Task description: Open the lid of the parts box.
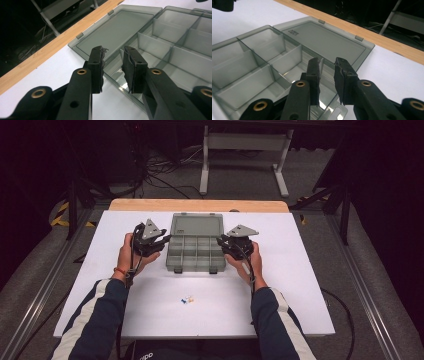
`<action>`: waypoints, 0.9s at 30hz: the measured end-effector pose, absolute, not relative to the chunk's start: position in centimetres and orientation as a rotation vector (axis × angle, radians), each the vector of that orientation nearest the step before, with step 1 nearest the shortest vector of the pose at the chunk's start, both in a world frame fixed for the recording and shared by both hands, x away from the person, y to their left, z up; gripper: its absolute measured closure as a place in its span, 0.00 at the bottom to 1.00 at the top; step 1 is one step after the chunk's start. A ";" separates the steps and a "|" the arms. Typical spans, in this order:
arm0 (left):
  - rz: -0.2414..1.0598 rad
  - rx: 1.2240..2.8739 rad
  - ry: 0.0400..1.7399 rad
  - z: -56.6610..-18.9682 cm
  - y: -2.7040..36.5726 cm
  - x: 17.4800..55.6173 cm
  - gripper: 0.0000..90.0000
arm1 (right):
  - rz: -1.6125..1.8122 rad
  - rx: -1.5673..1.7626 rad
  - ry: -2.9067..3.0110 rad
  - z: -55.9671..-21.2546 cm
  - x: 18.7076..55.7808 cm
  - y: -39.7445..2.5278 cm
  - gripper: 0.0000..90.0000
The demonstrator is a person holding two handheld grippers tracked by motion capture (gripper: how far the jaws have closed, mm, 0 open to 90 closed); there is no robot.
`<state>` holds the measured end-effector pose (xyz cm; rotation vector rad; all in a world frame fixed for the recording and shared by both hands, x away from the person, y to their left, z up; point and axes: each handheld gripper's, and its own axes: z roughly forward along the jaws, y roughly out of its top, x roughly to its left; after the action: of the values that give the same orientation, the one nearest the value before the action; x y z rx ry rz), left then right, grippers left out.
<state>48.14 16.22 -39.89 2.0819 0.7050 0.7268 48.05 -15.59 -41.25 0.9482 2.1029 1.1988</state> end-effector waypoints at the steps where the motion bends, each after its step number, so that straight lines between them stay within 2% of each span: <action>1: 0.731 2.077 0.695 -39.8 16.3 47.9 0.77 | 1.199 0.948 2.103 -41.2 48.1 -15.6 0.82; 13: 0.745 2.074 0.609 -39.2 17.8 45.1 0.73 | 1.204 0.883 2.135 -41.0 45.9 -16.1 0.81; 27: 0.761 2.067 0.527 -39.3 18.9 42.1 0.61 | 1.264 0.812 2.151 -40.7 43.5 -16.6 0.78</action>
<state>42.13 18.90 -39.34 2.0674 0.5268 0.7608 43.46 -16.61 -40.73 0.8123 2.1508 1.2641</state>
